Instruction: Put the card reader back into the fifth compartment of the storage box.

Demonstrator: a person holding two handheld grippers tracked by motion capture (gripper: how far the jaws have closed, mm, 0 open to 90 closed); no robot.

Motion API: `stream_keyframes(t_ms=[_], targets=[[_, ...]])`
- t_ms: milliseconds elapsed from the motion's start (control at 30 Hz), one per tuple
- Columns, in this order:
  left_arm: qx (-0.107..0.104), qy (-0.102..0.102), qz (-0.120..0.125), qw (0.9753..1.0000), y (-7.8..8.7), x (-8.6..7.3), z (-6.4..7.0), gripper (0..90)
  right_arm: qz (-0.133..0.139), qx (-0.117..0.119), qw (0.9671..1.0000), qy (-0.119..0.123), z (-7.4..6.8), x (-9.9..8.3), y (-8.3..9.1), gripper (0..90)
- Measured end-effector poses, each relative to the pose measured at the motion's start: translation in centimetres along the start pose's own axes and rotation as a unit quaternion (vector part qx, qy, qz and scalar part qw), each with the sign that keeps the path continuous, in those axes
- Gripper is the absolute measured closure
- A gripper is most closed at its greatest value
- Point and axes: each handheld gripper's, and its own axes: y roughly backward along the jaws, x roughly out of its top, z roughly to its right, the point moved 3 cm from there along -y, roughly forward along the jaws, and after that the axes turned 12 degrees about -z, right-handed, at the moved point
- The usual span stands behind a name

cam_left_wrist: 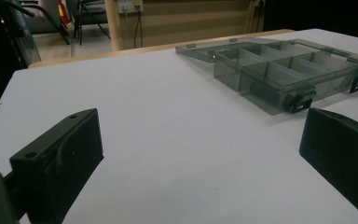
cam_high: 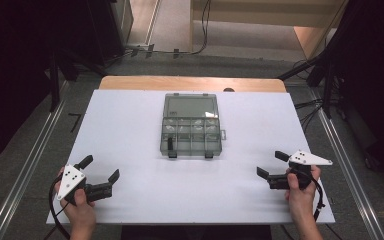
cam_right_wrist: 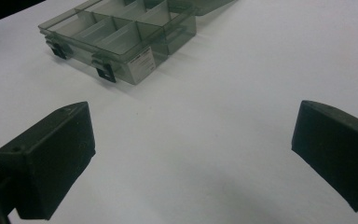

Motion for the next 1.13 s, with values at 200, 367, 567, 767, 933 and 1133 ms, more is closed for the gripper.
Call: stream_keyframes(t_ms=[200, 367, 567, 767, 933, 1133], targets=[[0.001, 0.001, 0.000, 1.0000, 0.0, 0.0, 0.0, 0.0, 0.011, -0.006, 0.9999, 0.004, 0.6, -0.6, 0.6, 0.0], [0.001, 0.001, 0.000, 1.0000, 0.1, 0.0, 0.0, 0.0, 0.018, -0.015, 0.9997, 0.003, 1.4, -1.3, 1.4, 0.0], [0.000, 0.001, 0.001, 1.0000, 0.1, 0.0, 0.0, 0.0, 0.029, -0.018, 0.9994, -0.002, 2.0, -1.8, 1.9, 0.0], [-0.001, 0.005, 0.003, 1.0000, 0.2, 0.0, -0.1, 0.0, 0.050, -0.037, 0.9981, -0.001, 2.7, -2.5, 2.7, 0.0], [-0.001, 0.005, 0.004, 1.0000, 0.2, 0.0, -0.2, 0.0, 0.065, -0.028, 0.9974, -0.010, 3.1, -3.0, 3.1, 0.0], [-0.003, 0.007, 0.004, 1.0000, 0.2, 0.1, -0.2, 0.0, 0.070, -0.017, 0.9974, -0.010, 3.2, -3.1, 2.9, 0.0]])
